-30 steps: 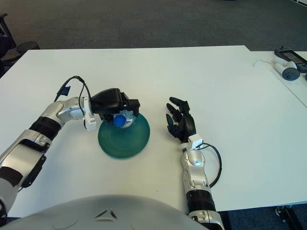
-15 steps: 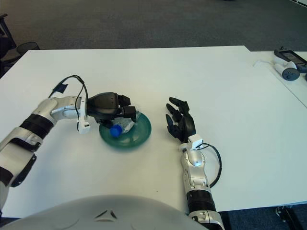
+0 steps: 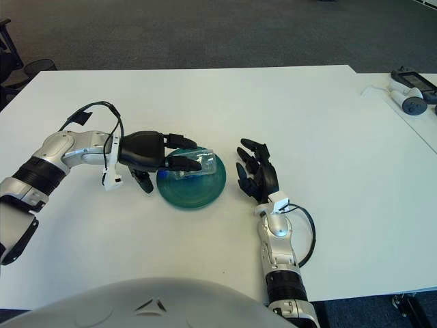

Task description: Put the bottle into the plate.

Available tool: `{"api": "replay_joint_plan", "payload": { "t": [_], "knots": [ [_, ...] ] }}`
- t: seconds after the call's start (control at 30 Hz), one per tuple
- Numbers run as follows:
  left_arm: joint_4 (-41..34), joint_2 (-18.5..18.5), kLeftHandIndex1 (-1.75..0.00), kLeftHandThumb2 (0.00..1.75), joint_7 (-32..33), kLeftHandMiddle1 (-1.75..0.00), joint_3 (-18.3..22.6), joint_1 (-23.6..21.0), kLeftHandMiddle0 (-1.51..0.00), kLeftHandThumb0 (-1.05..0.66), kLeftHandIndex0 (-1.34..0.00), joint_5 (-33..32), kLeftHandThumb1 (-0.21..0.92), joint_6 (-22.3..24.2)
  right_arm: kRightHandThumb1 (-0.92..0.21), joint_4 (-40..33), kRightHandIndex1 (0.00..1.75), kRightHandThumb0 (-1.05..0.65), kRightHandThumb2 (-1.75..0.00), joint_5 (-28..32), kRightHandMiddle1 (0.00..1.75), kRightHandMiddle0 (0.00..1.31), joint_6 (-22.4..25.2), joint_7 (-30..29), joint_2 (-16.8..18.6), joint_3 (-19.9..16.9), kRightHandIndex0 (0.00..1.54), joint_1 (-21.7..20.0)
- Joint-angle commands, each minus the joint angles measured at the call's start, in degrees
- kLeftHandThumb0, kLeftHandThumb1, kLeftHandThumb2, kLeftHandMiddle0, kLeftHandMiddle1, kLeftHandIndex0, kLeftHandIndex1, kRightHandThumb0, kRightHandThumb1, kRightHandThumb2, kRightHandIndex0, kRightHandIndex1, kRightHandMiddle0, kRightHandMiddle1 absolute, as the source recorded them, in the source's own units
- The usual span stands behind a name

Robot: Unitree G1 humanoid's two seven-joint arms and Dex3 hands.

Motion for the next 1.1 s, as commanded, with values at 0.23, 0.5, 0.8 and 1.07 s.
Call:
{"api": "replay_joint_plan", "payload": {
  "t": [0.23, 0.5, 0.8, 1.07],
  "knots": [
    [0.73, 0.87, 0.0, 0.14, 3.96, 0.0, 1.13, -1.6, 0.0, -1.04, 0.0, 1.34, 0.91, 0.43, -0.92, 5.11, 0.17, -0.68, -0.44, -0.44, 0.97, 0.0, 4.48, -0.49, 0.34, 0.12, 0.38, 4.24],
    [6.03, 0.58, -0.01, 0.11, 7.44, 0.0, 1.9, -3.81, 0.0, -1.01, -0.02, -1.64, 0.89, -1.59, -0.92, 5.29, 0.19, -0.67, -0.49, -0.56, 1.01, 0.0, 4.61, -0.79, 0.43, 0.13, 0.4, 4.21],
    [10.61, 0.55, -0.04, 0.12, 7.67, 0.0, 3.48, -4.28, 0.0, -1.0, -0.03, -8.3, 0.91, -3.6, -0.92, 5.51, 0.18, -0.67, -0.51, -0.41, 1.03, 0.0, 3.59, -0.4, 0.36, 0.31, 0.37, 4.26],
    [16.98, 0.4, -0.14, 0.16, 5.57, 0.0, 4.69, -5.75, 0.0, -0.91, 0.0, -16.6, 0.9, -4.87, -0.92, 5.81, 0.18, -0.67, -0.49, -0.59, 0.98, 0.0, 3.89, -0.66, 0.49, 0.6, 0.36, 4.13]
  ]
}}
